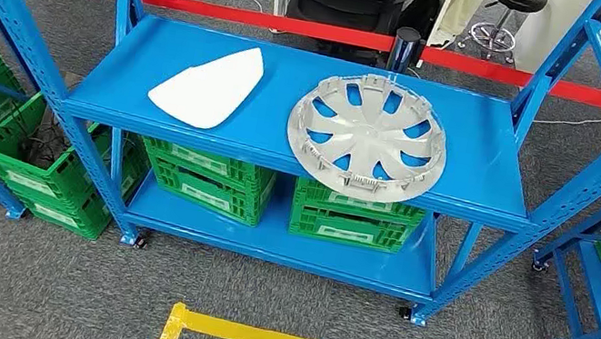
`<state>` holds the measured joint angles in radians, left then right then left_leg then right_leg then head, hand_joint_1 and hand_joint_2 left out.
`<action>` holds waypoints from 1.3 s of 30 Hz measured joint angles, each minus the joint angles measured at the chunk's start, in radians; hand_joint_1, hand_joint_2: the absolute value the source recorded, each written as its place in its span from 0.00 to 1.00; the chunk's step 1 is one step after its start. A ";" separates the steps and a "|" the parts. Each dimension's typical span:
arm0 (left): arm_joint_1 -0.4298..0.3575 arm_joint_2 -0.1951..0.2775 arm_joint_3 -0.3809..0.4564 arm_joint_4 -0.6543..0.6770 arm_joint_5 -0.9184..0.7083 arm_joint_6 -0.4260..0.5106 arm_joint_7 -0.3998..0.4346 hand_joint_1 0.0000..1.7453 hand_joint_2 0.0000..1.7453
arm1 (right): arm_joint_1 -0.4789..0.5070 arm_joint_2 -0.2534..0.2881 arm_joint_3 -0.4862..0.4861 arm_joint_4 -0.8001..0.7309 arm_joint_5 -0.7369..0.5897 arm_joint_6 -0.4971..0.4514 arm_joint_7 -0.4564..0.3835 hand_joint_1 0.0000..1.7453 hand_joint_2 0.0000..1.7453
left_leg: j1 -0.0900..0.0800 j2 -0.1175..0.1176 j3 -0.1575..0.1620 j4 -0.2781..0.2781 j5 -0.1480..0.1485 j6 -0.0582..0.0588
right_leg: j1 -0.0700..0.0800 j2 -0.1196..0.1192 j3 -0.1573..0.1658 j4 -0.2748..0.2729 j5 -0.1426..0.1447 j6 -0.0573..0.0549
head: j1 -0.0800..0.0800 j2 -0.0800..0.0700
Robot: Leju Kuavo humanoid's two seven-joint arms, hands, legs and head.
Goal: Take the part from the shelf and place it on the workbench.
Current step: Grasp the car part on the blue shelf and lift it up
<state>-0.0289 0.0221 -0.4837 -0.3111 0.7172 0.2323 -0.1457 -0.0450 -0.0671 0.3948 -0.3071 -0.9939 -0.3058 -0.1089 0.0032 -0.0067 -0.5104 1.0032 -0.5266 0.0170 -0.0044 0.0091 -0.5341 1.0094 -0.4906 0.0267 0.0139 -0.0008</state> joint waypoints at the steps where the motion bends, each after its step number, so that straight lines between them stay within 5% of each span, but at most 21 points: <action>1: -0.002 0.001 -0.003 0.001 0.009 0.003 -0.004 0.00 0.00 | -0.002 -0.004 0.001 0.001 -0.012 -0.006 -0.009 0.00 0.33 | 0.000 0.000 0.000 0.000 0.000 0.000 | 0.000 0.000 0.000 0.000 0.000 0.000 | 0.000 0.000; 2: -0.003 0.002 -0.008 0.003 0.019 0.005 -0.008 0.00 0.00 | -0.004 -0.007 0.001 0.002 -0.025 -0.012 -0.018 0.00 0.50 | 0.000 0.000 0.000 0.000 0.000 0.000 | 0.000 0.000 0.000 0.000 0.000 0.000 | 0.000 0.000; 4: -0.010 0.007 -0.023 0.008 0.056 0.014 -0.025 0.00 0.00 | -0.012 -0.022 0.002 0.007 -0.073 -0.035 -0.054 0.00 1.00 | 0.000 0.000 0.000 0.000 0.000 0.000 | 0.000 0.000 0.000 0.000 0.000 0.000 | 0.000 0.000; 11: -0.032 0.023 -0.074 0.027 0.169 0.049 -0.095 0.00 0.00 | -0.030 -0.074 0.002 0.010 -0.209 -0.110 -0.210 0.00 1.00 | 0.000 0.000 0.000 0.000 0.000 0.000 | 0.000 0.000 0.000 0.000 0.000 0.000 | 0.000 0.000; 17: -0.044 0.031 -0.094 0.035 0.226 0.086 -0.158 0.00 0.00 | -0.027 -0.091 -0.032 -0.041 -0.169 -0.171 -0.296 0.00 1.00 | 0.000 0.000 0.000 0.000 0.000 0.000 | 0.000 0.000 0.001 0.000 0.000 0.000 | 0.000 0.000; 39: -0.055 0.035 -0.112 0.056 0.314 0.114 -0.204 0.00 0.00 | 0.030 -0.048 -0.213 -0.560 0.369 -0.270 -0.240 0.00 1.00 | 0.000 0.000 0.000 0.000 0.001 0.001 | 0.000 0.000 0.001 0.000 0.001 0.001 | 0.000 0.000</action>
<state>-0.0843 0.0568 -0.5953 -0.2556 1.0314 0.3459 -0.3495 -0.0149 -0.1151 0.1823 -0.8672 -0.6246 -0.5756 -0.3492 0.0030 -0.0068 -0.5101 1.0035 -0.5253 0.0178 -0.0046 0.0090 -0.5328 1.0094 -0.4892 0.0275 0.0135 -0.0008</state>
